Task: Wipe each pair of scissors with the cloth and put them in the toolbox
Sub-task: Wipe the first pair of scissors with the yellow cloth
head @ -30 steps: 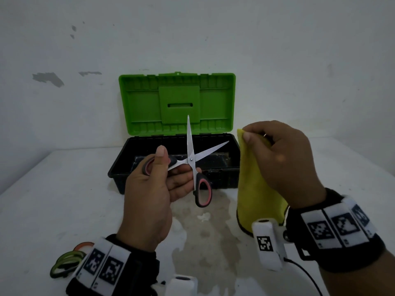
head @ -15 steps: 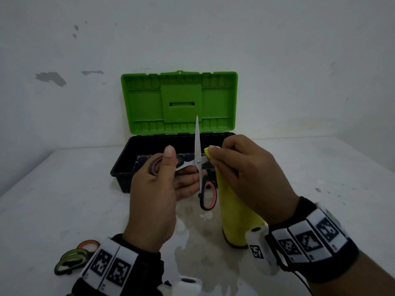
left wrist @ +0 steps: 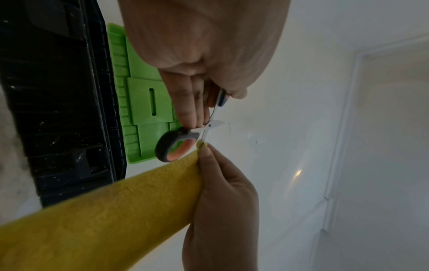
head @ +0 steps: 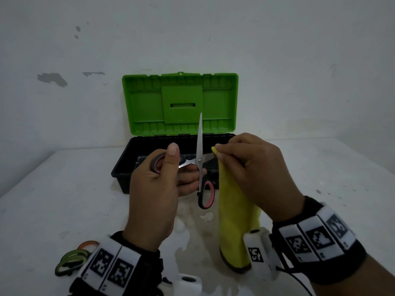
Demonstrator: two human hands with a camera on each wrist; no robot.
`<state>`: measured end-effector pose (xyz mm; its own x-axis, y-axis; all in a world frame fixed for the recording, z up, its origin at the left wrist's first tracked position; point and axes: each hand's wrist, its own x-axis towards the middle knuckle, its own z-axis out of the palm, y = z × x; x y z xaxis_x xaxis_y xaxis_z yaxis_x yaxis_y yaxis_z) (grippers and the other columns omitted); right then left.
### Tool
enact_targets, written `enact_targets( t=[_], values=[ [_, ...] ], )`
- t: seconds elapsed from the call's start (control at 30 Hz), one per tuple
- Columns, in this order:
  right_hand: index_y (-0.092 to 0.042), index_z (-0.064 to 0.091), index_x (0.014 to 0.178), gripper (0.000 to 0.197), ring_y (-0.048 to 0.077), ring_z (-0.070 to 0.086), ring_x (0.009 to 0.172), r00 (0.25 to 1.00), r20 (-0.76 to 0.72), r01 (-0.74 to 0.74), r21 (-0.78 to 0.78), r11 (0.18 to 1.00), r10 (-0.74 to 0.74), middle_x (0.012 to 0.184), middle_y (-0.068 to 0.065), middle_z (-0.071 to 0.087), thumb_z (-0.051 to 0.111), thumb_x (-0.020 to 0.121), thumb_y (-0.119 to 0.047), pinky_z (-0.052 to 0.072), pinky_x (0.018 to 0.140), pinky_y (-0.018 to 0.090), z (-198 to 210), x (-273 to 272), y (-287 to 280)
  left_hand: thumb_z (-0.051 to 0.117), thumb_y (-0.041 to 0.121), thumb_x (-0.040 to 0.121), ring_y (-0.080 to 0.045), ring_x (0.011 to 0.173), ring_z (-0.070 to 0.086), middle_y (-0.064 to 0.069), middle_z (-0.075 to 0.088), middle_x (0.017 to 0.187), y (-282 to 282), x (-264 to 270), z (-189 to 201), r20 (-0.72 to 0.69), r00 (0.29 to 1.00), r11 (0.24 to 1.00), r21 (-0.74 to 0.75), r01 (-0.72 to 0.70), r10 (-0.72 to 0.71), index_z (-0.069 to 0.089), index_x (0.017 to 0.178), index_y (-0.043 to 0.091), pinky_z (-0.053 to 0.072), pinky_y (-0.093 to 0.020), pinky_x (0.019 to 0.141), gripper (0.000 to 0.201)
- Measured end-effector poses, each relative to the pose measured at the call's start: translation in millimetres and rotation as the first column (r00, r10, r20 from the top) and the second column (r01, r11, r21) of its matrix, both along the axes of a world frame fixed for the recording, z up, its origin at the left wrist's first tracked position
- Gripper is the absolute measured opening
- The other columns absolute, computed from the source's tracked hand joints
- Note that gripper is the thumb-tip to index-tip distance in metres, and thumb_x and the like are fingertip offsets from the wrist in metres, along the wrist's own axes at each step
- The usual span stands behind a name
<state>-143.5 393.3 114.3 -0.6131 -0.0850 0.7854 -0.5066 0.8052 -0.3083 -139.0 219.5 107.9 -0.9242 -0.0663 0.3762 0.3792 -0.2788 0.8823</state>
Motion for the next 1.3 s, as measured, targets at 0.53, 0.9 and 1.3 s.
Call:
enact_targets(
  t=[0.53, 0.9, 1.3],
  values=[
    [-0.011, 0.077, 0.104, 0.017, 0.006, 0.061, 0.081, 0.998, -0.053, -0.03, -0.003, 1.0, 0.03, 0.092, 0.001, 0.069, 0.069, 0.09, -0.014, 0.048, 0.076, 0.011, -7, 0, 14, 0.049, 0.043, 0.088, -0.024, 0.066, 0.075, -0.012, 0.073, 0.067, -4, -4, 0, 0.138, 0.989, 0.998, 0.037, 0.053, -0.057, 0.058, 0.086, 0.01, 0.059, -0.031, 0.055, 0.034],
    [-0.011, 0.076, 0.1, 0.012, -0.001, 0.055, 0.083, 0.996, -0.071, 0.057, -0.011, 0.998, -0.057, 0.092, 0.001, 0.07, 0.071, 0.089, -0.012, 0.038, 0.08, 0.001, 2, 4, 39, 0.051, 0.039, 0.097, -0.019, 0.056, 0.073, -0.01, 0.071, 0.061, -11, -12, 16, 0.343, 0.931, 0.985, 0.153, 0.078, -0.126, 0.057, 0.084, 0.013, 0.056, -0.025, 0.047, 0.03],
    [-0.006, 0.075, 0.096, 0.02, 0.023, 0.062, 0.073, 0.994, -0.1, -0.03, 0.047, 0.998, 0.034, 0.088, 0.006, 0.065, 0.06, 0.094, -0.02, 0.053, 0.061, 0.039, -21, -13, 10, 0.05, 0.038, 0.099, -0.021, 0.061, 0.075, -0.02, 0.067, 0.078, 3, -15, 16, 0.382, 0.909, 0.979, 0.174, 0.108, -0.168, 0.056, 0.089, 0.008, 0.057, -0.027, 0.051, 0.033]
  ],
)
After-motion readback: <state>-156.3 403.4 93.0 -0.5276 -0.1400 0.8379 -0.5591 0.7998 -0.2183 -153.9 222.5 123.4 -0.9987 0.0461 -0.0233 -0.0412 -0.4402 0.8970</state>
